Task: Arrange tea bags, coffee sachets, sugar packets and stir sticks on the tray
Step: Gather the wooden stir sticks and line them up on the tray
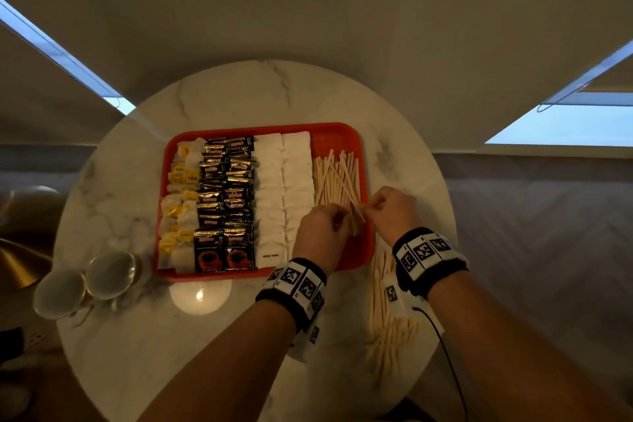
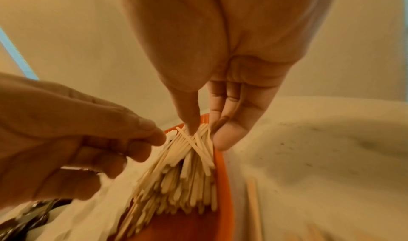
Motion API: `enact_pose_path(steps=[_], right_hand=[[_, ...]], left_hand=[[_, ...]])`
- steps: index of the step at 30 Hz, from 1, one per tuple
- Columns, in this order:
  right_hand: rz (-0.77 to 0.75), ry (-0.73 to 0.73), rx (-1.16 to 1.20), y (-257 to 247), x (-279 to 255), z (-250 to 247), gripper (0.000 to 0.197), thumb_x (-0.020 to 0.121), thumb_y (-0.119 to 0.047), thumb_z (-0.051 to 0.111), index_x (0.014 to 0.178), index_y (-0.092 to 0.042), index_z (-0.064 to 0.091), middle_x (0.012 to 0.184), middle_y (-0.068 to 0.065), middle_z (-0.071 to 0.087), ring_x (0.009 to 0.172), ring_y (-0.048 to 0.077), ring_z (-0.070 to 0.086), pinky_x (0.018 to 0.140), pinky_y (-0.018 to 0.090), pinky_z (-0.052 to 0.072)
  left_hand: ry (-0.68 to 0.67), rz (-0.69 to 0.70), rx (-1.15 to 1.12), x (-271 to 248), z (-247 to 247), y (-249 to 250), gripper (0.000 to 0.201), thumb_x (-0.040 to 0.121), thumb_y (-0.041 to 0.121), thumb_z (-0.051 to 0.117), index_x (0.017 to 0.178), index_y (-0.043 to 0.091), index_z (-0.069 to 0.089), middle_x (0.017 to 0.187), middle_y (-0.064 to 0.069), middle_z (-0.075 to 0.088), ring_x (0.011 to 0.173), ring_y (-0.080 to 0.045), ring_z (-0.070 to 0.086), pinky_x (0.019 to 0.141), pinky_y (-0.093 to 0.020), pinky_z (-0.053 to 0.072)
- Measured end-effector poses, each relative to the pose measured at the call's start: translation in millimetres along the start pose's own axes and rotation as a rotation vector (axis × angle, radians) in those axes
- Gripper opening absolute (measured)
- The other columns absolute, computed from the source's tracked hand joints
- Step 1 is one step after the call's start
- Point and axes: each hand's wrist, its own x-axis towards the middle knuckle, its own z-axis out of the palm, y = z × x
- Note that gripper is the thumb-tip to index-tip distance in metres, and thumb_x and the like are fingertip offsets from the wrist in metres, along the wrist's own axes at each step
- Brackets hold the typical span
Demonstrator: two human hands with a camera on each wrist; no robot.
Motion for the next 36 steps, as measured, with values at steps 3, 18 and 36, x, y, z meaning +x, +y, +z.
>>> enact_pose_path(steps=[3,18,36], right_hand=[[0.027,0.007,-0.042,21.9,-29.3,-6.4,0.02,0.092,-0.031,0.071,0.085,-0.016,0.06,0.072,0.0,0.061,0.065,0.015,0.057,0.054,0.021,0.039],[0.324,0.036,-0.313,99.0,-104.6,22.5,0.041,0.096,-0.04,0.061,0.116,-0.004,0.056,0.115,0.015,0.064,0.106,0.034,0.063,0.081,0.036,0.047],[0.143,-0.333,-0.113,20.1,-152.6,102.1,0.017,0.083,-0.024,0.072,0.071,-0.025,0.06,0.087,0.003,0.07,0.092,0.028,0.07,0.089,0.044,0.058]], left_hand=[[-0.19,0.048,0.026,-36.0,12.2,-3.0,0.018,0.101,0.029,0.057,0.109,0.02,0.07,0.104,0.003,0.071,0.087,-0.008,0.062,0.08,-0.017,0.049],[-0.403,0.079,0.412,-103.2,86.1,-15.1,0.059,0.101,0.032,0.053,0.147,0.002,0.031,0.143,-0.016,0.034,0.129,-0.035,0.042,0.11,-0.042,0.041],[-0.405,-0.034,0.452,-121.8,2.1,-105.2,0.056,0.098,0.044,0.055,0.138,0.008,0.039,0.137,-0.013,0.04,0.123,-0.033,0.043,0.102,-0.048,0.046]])
